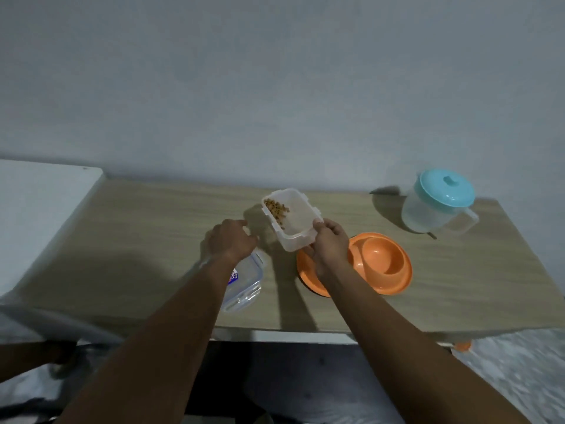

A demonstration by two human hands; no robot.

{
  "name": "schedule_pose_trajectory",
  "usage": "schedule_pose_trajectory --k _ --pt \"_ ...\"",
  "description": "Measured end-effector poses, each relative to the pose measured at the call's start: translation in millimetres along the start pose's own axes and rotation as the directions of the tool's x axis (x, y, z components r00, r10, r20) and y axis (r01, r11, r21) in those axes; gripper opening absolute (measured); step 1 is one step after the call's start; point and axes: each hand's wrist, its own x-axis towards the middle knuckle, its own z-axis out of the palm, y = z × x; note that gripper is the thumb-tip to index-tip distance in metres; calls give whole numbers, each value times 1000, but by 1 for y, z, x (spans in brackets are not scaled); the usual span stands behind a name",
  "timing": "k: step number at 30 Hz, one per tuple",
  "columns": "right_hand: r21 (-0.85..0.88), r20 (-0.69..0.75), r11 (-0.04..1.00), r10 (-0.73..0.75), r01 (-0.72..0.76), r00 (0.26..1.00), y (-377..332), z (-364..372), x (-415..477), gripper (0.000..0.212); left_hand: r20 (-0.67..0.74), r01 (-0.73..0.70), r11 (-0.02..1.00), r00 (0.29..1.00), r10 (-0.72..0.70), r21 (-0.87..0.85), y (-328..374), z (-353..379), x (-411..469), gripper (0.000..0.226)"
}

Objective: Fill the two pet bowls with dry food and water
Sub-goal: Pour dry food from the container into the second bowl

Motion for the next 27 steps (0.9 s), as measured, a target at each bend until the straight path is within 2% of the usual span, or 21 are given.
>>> schedule_pose_trajectory --k 5,12,18,20,24,27 --pt "5 -88 1000 21 -21 996 37 43 19 9 120 -38 991 993 22 131 -24 6 22 60" --pt "-85 -167 996 -52 38 985 72 67 25 11 39 -43 985 999 37 166 -33 13 23 53" --pt "-272 -216 960 -129 67 968 76 71 22 18 10 -9 991 1000 7 136 -36 21 25 49" --pt "-341 -193 938 -128 56 973 72 69 21 21 -41 9 998 999 -6 64 -36 25 23 48" --pt "-424 -154 905 -112 36 982 62 54 20 45 -217 41 996 974 -56 -74 -27 36 4 41" --pt "-466 -147 873 -236 143 960 43 29 19 26 -312 27 993 948 -61 -113 -9 46 -19 27"
